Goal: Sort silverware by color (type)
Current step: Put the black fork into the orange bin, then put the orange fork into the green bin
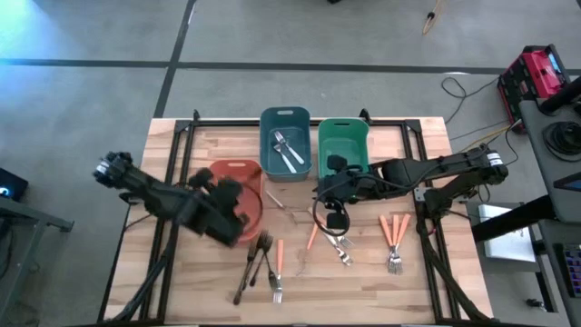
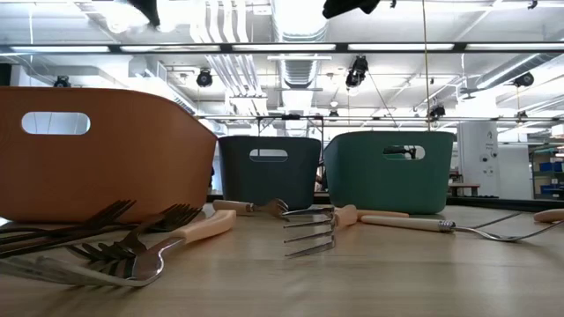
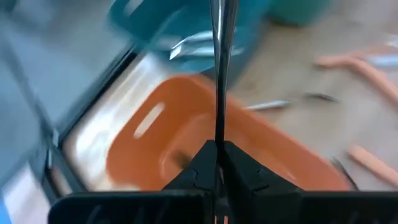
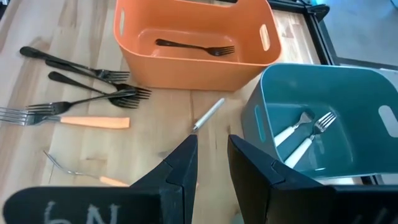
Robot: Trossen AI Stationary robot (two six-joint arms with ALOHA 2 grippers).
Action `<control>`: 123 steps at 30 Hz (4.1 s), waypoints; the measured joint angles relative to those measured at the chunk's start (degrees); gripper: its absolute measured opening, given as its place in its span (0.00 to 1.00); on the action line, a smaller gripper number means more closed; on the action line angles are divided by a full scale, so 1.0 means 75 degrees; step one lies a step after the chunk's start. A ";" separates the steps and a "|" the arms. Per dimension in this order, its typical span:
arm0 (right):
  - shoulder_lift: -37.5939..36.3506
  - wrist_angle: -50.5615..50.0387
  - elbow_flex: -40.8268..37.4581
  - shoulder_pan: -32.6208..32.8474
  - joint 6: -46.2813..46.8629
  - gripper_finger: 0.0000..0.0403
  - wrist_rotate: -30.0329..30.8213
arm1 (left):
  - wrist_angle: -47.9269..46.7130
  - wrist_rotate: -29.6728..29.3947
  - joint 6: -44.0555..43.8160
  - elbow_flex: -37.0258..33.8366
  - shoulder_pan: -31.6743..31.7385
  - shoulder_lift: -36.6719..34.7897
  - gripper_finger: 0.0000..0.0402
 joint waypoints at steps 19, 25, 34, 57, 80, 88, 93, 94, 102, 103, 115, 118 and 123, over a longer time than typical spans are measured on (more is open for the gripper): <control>0.0000 0.0130 -0.0006 -0.0635 -0.1022 0.20 0.0076 | 0.2436 0.0893 -0.3587 -0.4033 0.0287 -0.1112 0.00; 0.0000 0.0127 -0.0006 -0.0897 -0.1017 0.20 0.0073 | 0.2735 0.0951 -0.3959 -0.4030 0.0289 -0.0916 0.00; 0.0000 0.0092 -0.0006 -0.0956 -0.1017 0.20 0.0064 | 0.2887 0.1313 -0.4295 -0.4030 0.0326 -0.0182 0.00; 0.0009 0.0078 -0.0009 -0.0956 -0.1130 0.20 0.0064 | 0.2948 0.2476 -0.3398 -0.4027 0.0785 -0.0020 0.02; 0.0009 0.0122 -0.0009 -0.0956 -0.1131 0.20 0.0061 | 0.2931 0.2411 -0.3391 -0.4027 0.0779 -0.0017 0.03; 0.0009 0.0122 -0.0009 -0.0956 -0.1131 0.20 0.0061 | 0.2922 0.2408 -0.3165 -0.4026 0.0779 -0.0018 0.03; 0.0009 0.0127 -0.0011 -0.0956 -0.1076 0.20 0.0061 | 0.2899 0.2366 -0.2892 -0.4024 0.0779 -0.0101 0.03; 0.0009 0.0128 -0.0022 -0.0956 -0.1070 0.20 0.0061 | 0.2904 0.2297 -0.2865 -0.4024 0.0776 -0.0121 0.03; 0.0012 0.0195 -0.0170 -0.0956 -0.1066 0.20 0.0061 | 0.2936 0.2028 -0.2822 -0.4024 0.0778 -0.0338 0.03; 0.0012 0.0220 -0.0198 -0.0956 -0.1069 0.20 0.0061 | 0.2933 0.2026 -0.2820 -0.4023 0.0773 -0.0369 0.03; 0.0012 0.0498 -0.0603 -0.0956 -0.1073 0.20 0.0061 | 0.2960 0.1811 -0.2579 -0.4021 0.0770 -0.0860 0.03; 0.0012 0.0509 -0.0643 -0.0956 -0.1071 0.20 0.0061 | 0.2975 0.1809 -0.2503 -0.4021 0.0770 -0.0946 0.03; 0.0012 0.0527 -0.0644 -0.0956 -0.1073 0.20 0.0061 | 0.3033 0.1801 -0.2409 -0.4021 0.0770 -0.1017 0.03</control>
